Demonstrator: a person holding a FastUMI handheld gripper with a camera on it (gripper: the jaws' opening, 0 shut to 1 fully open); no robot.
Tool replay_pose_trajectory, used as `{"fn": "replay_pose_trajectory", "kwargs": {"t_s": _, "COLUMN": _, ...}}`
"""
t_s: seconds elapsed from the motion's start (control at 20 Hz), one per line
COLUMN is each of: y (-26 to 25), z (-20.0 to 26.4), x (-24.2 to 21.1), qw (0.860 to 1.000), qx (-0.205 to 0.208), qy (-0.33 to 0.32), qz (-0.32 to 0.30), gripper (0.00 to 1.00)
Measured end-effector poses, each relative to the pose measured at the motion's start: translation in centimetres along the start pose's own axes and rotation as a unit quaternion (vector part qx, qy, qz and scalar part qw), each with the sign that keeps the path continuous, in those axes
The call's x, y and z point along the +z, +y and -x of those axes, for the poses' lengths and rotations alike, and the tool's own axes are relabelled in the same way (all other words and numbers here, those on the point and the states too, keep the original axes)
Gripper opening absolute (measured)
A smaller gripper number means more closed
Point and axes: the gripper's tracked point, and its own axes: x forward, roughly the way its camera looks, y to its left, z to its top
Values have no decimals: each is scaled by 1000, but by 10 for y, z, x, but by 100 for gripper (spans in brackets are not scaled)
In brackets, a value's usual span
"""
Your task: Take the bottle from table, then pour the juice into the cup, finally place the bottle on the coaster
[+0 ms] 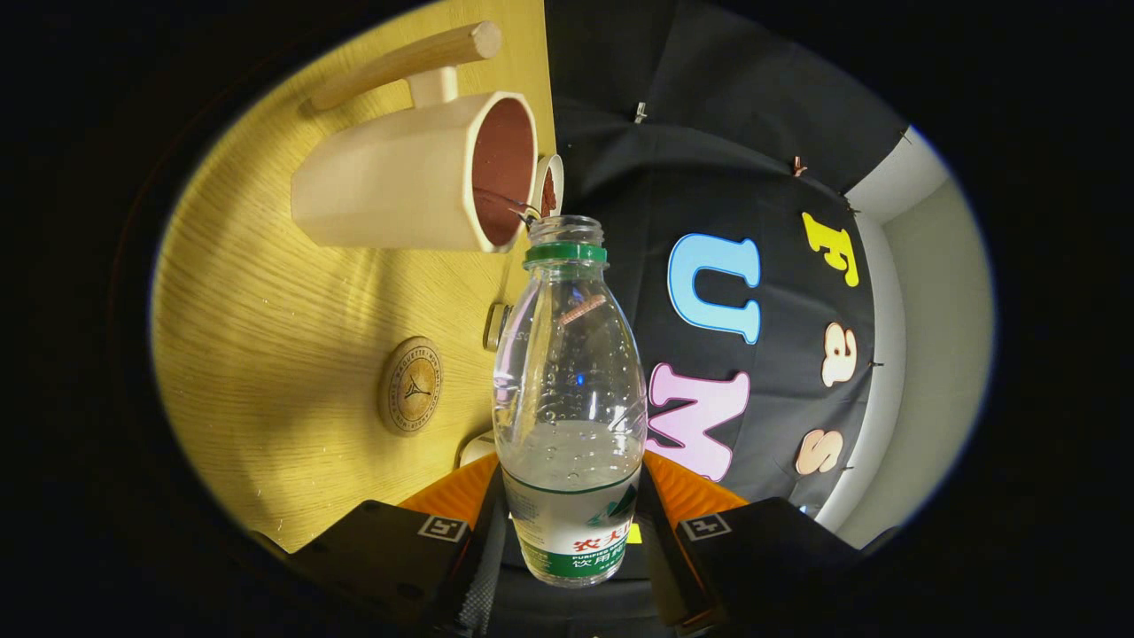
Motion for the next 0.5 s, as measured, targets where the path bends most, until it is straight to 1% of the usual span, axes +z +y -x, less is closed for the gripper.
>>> {"fn": "replay_pose_trajectory", "kwargs": {"t_s": 0.5, "y": -3, "z": 0, "x": -1, "qw": 1000, "qx": 3, "qy": 2, "qz": 20, "gripper": 71}}
